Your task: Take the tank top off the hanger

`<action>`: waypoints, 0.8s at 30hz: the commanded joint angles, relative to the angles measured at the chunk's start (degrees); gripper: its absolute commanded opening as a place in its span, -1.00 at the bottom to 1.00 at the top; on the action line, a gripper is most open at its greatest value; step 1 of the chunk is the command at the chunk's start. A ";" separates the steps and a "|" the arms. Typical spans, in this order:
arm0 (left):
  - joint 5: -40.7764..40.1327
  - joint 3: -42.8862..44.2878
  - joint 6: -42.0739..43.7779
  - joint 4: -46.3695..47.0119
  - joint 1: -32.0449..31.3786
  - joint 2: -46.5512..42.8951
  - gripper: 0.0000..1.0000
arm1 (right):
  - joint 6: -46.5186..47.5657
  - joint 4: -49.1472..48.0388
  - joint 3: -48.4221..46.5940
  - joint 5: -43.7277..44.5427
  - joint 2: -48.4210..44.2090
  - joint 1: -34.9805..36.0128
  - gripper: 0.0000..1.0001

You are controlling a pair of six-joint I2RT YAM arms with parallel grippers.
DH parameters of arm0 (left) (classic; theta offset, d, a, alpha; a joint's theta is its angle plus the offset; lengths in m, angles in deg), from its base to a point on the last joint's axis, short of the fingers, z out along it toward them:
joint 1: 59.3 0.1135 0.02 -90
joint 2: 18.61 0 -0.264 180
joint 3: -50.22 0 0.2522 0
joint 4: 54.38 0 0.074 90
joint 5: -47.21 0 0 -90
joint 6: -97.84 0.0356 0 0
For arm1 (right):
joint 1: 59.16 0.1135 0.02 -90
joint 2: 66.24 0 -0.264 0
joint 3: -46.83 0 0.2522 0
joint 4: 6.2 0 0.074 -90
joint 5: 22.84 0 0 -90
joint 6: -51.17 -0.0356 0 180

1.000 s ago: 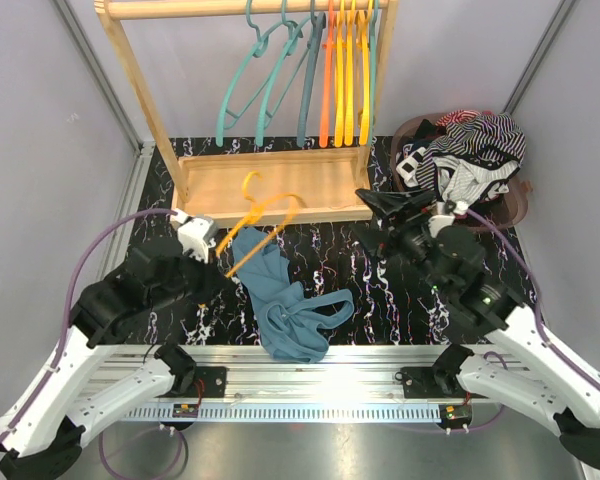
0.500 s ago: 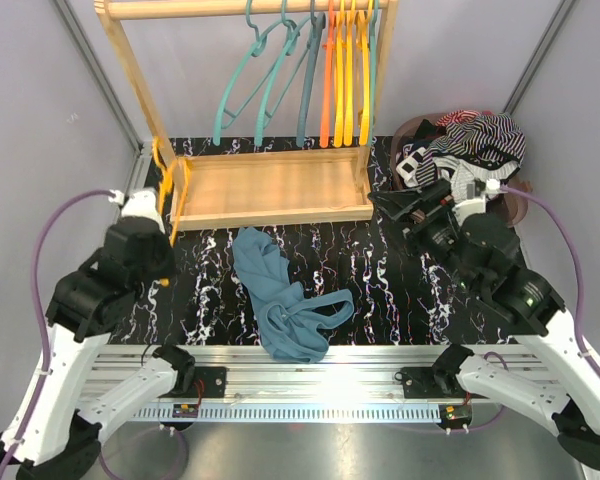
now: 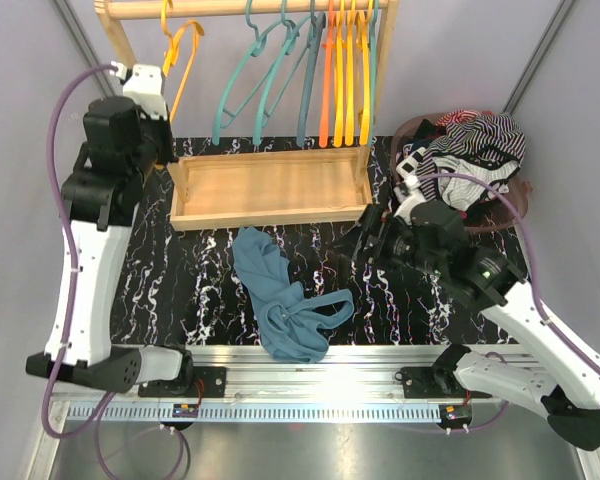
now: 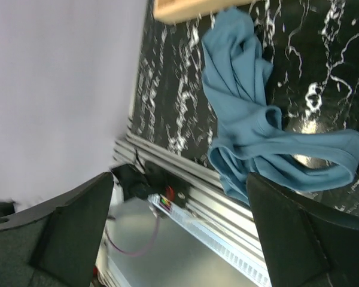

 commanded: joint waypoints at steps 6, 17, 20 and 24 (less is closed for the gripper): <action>9.01 24.07 2.53 -2.87 4.54 16.34 -1.00 | 11.88 4.09 2.75 -13.98 6.42 -0.16 0.99; 14.54 26.56 -0.37 -11.32 4.63 20.15 -1.00 | 20.59 10.16 0.82 -11.87 17.83 1.51 1.00; 13.68 22.69 -0.46 -9.22 4.63 18.83 -1.00 | 21.64 8.32 0.12 -10.91 21.78 2.82 0.99; 13.76 21.19 -1.69 -7.98 4.63 18.39 -0.37 | 24.02 4.72 -4.43 -7.83 28.29 7.56 0.99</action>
